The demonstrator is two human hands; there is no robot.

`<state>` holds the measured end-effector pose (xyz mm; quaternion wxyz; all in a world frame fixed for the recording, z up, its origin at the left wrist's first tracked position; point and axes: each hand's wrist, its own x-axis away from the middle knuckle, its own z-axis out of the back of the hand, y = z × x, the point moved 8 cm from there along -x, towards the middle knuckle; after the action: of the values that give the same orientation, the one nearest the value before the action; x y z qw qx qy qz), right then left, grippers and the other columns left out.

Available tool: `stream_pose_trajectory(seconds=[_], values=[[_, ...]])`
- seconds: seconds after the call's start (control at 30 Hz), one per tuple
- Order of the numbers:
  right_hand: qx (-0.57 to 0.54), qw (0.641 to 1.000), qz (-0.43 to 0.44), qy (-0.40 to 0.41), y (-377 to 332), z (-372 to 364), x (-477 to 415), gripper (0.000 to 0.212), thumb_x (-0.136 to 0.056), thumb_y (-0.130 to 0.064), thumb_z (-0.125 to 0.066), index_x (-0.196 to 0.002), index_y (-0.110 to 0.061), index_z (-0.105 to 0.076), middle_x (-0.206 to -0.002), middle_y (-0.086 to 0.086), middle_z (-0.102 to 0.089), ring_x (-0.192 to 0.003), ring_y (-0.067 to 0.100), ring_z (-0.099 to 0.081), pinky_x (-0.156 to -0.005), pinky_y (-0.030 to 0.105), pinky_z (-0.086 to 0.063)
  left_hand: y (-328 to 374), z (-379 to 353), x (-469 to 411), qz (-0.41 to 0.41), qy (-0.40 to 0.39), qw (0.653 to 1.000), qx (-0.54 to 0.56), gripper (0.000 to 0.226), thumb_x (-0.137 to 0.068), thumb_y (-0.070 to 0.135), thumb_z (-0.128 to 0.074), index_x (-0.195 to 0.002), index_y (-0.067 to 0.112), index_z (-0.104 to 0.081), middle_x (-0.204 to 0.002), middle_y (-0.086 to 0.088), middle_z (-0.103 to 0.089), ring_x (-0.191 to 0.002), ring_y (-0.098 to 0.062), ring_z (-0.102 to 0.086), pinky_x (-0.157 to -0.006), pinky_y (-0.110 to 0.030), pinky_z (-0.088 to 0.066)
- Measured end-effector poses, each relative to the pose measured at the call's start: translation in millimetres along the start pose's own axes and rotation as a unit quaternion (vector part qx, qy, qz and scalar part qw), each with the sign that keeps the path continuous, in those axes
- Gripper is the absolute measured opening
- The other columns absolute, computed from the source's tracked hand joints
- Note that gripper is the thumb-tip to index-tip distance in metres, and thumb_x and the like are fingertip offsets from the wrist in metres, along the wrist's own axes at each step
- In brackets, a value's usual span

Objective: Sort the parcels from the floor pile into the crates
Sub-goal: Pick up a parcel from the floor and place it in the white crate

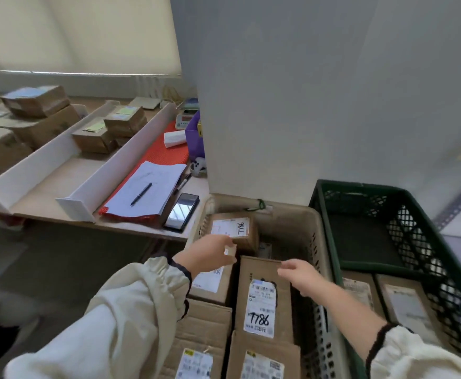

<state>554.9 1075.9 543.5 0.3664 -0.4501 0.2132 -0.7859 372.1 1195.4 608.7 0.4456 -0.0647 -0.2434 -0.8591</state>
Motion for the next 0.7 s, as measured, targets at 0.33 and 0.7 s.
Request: stream_pose_trajectory(seconds=[0.33,0.7], values=[[-0.176,0.965,-0.19,-0.029,136.4,-90.6,-1.2,0.086,-0.08,-0.011,-0.066,-0.15,-0.017,-0.017,-0.144,0.009,-0.044,-0.125,0.026,-0.049,-0.103,0.038,-0.043,-35.1,-117.1,22.6,0.029,-0.102,0.987,-0.122,0.059,-0.082,0.041,-0.065,-0.135,0.026,-0.044,-0.126,-0.001,-0.055,-0.112,-0.023,-0.054,-0.092,-0.035,-0.047],[-0.182,0.97,-0.148,-0.063,121.6,-97.7,-10.3,0.063,-0.081,0.007,-0.056,-0.139,-0.014,-0.043,-0.116,0.006,-0.062,-0.087,0.013,-0.06,-0.06,0.018,-0.048,-47.2,-114.5,28.9,0.012,-0.066,0.994,-0.085,0.046,-0.084,0.041,-0.063,-0.126,0.024,-0.056,-0.123,0.006,-0.059,-0.108,-0.017,-0.056,-0.092,-0.034,-0.048]])
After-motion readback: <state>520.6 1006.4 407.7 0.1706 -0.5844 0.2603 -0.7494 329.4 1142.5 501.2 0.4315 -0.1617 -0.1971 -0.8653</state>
